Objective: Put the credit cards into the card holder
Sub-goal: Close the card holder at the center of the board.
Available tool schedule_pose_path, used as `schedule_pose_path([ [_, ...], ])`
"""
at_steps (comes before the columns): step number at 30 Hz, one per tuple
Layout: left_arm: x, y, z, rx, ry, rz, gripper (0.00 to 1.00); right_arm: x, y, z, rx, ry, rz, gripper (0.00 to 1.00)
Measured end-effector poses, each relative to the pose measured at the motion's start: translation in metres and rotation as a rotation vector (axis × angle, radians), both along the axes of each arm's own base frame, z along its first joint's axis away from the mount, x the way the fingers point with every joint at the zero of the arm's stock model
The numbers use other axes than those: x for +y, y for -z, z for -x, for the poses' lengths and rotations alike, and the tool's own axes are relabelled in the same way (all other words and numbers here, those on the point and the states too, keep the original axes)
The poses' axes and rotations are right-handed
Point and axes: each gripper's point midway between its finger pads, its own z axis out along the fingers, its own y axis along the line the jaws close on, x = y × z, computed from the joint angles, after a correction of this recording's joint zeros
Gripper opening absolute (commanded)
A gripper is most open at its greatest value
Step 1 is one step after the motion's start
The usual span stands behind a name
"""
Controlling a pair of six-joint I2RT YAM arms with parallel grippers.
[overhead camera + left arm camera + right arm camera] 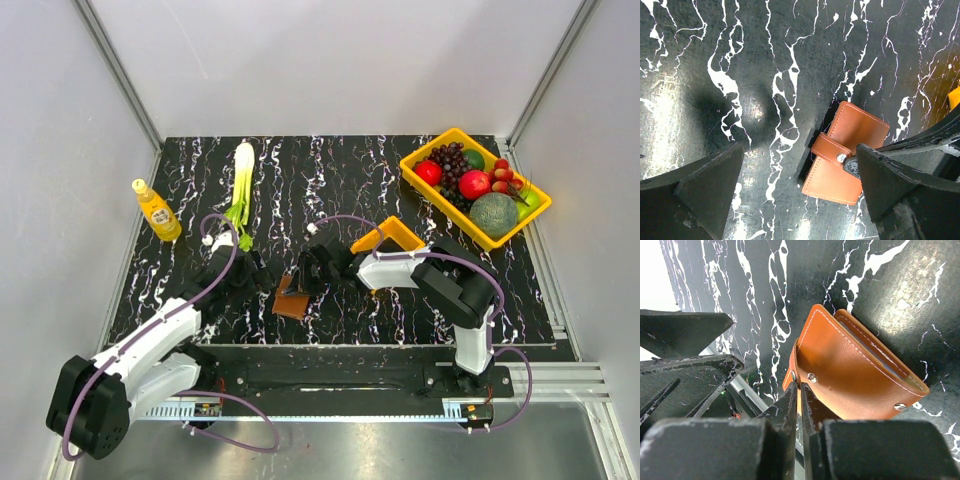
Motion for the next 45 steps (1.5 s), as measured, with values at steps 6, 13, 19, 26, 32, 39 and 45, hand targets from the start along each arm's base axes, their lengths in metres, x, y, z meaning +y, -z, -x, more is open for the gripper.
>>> schedule_pose_path([
  [6, -0.001, 0.000, 0.000, 0.001, 0.008, 0.001, 0.98, -0.002, 0.002, -0.001, -0.003, 0.007, 0.016, 0.00],
  [13, 0.002, 0.010, 0.004, 0.022, 0.022, -0.022, 0.93, -0.006, 0.006, -0.002, 0.000, 0.018, 0.044, 0.00],
  [19, -0.001, 0.015, 0.005, 0.038, 0.049, -0.029, 0.86, -0.006, 0.007, -0.002, 0.007, 0.023, 0.049, 0.00],
  [26, -0.012, 0.019, 0.007, 0.028, 0.124, 0.000, 0.74, -0.009, 0.008, -0.004, 0.017, 0.049, 0.070, 0.00],
  [32, -0.021, 0.029, 0.011, 0.052, 0.182, 0.022, 0.72, -0.010, 0.010, -0.005, 0.031, 0.061, 0.090, 0.00],
  [39, -0.028, 0.025, 0.009, 0.034, 0.211, 0.046, 0.72, -0.011, 0.011, -0.004, 0.050, 0.077, 0.092, 0.00],
  [45, -0.030, 0.029, 0.007, 0.050, 0.239, 0.021, 0.70, -0.010, 0.012, -0.005, 0.070, 0.085, 0.108, 0.00],
])
